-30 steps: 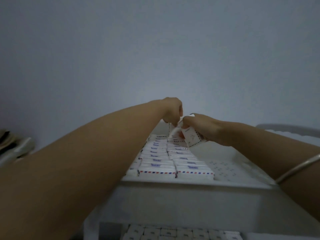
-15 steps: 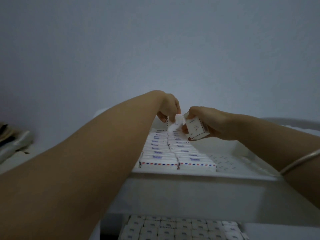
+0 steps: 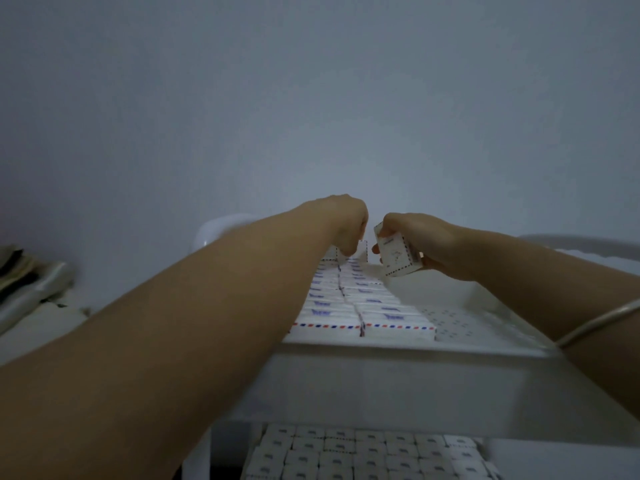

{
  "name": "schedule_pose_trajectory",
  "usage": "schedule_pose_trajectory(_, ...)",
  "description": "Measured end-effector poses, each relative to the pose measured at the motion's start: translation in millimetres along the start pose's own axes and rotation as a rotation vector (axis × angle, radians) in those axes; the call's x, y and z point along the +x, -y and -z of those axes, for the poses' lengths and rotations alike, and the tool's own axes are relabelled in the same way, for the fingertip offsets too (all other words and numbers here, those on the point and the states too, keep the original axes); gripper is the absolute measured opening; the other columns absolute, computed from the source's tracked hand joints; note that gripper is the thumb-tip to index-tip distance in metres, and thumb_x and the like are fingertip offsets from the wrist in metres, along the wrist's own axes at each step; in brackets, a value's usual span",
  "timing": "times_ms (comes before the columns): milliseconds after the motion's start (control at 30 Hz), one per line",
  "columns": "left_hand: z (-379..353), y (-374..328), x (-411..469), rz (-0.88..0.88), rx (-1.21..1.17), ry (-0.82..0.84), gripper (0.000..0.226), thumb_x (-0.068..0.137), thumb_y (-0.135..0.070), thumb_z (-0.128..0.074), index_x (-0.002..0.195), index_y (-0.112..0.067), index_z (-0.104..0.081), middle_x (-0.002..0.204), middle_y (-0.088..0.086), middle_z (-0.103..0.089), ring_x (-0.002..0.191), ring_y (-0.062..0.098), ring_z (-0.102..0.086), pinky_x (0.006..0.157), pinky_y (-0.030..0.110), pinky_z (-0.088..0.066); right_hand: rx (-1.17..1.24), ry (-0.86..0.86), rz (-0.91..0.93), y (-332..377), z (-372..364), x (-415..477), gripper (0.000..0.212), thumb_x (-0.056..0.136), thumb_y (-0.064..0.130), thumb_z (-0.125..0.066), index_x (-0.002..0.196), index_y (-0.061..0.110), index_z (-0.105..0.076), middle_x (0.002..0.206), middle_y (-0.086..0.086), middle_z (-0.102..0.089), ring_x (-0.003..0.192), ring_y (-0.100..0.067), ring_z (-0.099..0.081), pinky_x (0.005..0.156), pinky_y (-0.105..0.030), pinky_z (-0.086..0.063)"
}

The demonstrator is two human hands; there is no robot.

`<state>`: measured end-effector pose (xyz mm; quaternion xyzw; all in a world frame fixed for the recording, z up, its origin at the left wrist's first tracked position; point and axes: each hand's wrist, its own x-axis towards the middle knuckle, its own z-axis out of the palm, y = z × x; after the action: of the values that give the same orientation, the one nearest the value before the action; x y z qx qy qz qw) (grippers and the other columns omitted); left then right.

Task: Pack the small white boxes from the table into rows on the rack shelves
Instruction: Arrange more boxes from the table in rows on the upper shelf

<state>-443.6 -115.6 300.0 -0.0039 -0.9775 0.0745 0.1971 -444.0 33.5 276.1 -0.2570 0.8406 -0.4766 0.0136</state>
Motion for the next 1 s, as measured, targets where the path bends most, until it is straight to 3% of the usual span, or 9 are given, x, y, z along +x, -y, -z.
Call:
schedule_pose_trajectory(267,2.0,-12.6,-9.7,-0.051,0.156,0.102,0.035,0.085,-0.02,-0.07,0.119,-0.017,-0.063,0.118,0.001,-0.061,0.106,0.021,-0.059,0.092,0.033,-0.051,-0.005,-0.029,-0.013,-0.4,2.3,-1.5,0.019,0.092,0.028,-0.049,0.104,0.017,-0.057,0.114,-0.014,-0.065,0.093,-0.023,-0.063,0.06,-0.027,-0.052)
schedule_pose_trajectory(400,4.8,-14.3,-9.3,0.012,0.092,0.199,0.028,0.089,-0.016,-0.062,0.116,-0.013,-0.067,0.111,0.004,-0.068,0.087,0.018,-0.062,0.088,0.033,-0.055,-0.036,-0.05,-0.036,-0.9,2.9,-1.5,0.029,0.091,0.029,-0.051,0.114,0.012,-0.058,0.108,-0.013,-0.064,0.089,-0.021,-0.062,0.06,-0.027,-0.051)
schedule_pose_trajectory(500,6.8,-16.7,-10.1,0.042,0.04,0.224,0.026,0.093,-0.019,-0.058,0.114,-0.009,-0.068,0.097,0.003,-0.07,0.078,0.017,-0.064,0.085,0.034,-0.057,-0.068,-0.081,-0.03,1.4,4.4,-3.7,0.022,0.091,0.028,-0.055,0.105,0.011,-0.061,0.094,-0.008,-0.064,0.077,-0.016,-0.061,0.058,-0.025,-0.047)
schedule_pose_trajectory(600,14.3,-16.7,-20.7,0.062,-0.067,0.271,0.027,0.095,-0.016,-0.053,0.116,-0.008,-0.067,0.107,0.002,-0.07,0.092,0.016,-0.067,0.09,0.038,-0.056,-0.159,-0.152,-0.037,5.9,11.7,-12.3,0.024,0.091,0.023,-0.058,0.105,0.004,-0.063,0.094,-0.012,-0.066,0.077,-0.018,-0.063,0.061,-0.025,-0.05)
schedule_pose_trajectory(700,24.8,-16.4,-40.7,0.068,-0.144,0.302,0.035,0.095,-0.014,-0.045,0.125,-0.01,-0.061,0.124,0.005,-0.064,0.107,0.021,-0.063,0.094,0.042,-0.053,-0.328,-0.215,-0.04,10.0,26.7,-29.1,0.028,0.093,0.021,-0.058,0.113,0.002,-0.064,0.103,-0.014,-0.067,0.094,-0.024,-0.063,0.072,-0.031,-0.055)
schedule_pose_trajectory(833,41.6,-23.0,-84.5,-0.017,-0.188,0.169,0.039,0.091,-0.011,-0.043,0.123,-0.016,-0.064,0.124,0.001,-0.063,0.109,0.022,-0.06,0.097,0.038,-0.051,-0.414,-0.092,-0.007,14.6,38.4,-73.4,0.017,0.09,0.016,-0.065,0.107,0.019,-0.064,0.103,-0.003,-0.065,0.093,-0.016,-0.062,0.06,-0.023,-0.054)
schedule_pose_trajectory(900,50.1,-30.4,-112.2,-0.101,-0.314,0.081,0.043,0.086,-0.005,-0.042,0.114,-0.023,-0.069,0.117,-0.005,-0.066,0.107,0.015,-0.061,0.096,0.03,-0.048,-0.396,-0.021,0.003,12.4,38.7,-99.2,0.018,0.087,0.012,-0.069,0.102,0.02,-0.062,0.101,0.001,-0.066,0.087,-0.011,-0.063,0.055,-0.019,-0.054)
schedule_pose_trajectory(1000,57.1,-43.0,-153.8,-0.22,-0.434,0.07,0.046,0.086,-0.001,-0.042,0.11,-0.028,-0.071,0.104,-0.014,-0.067,0.102,0.004,-0.06,0.087,0.017,-0.044,-0.382,0.12,0.035,10.5,34.3,-135.2,0.022,0.084,0.01,-0.071,0.1,0.022,-0.064,0.1,0.002,-0.068,0.086,-0.011,-0.066,0.062,-0.018,-0.054)
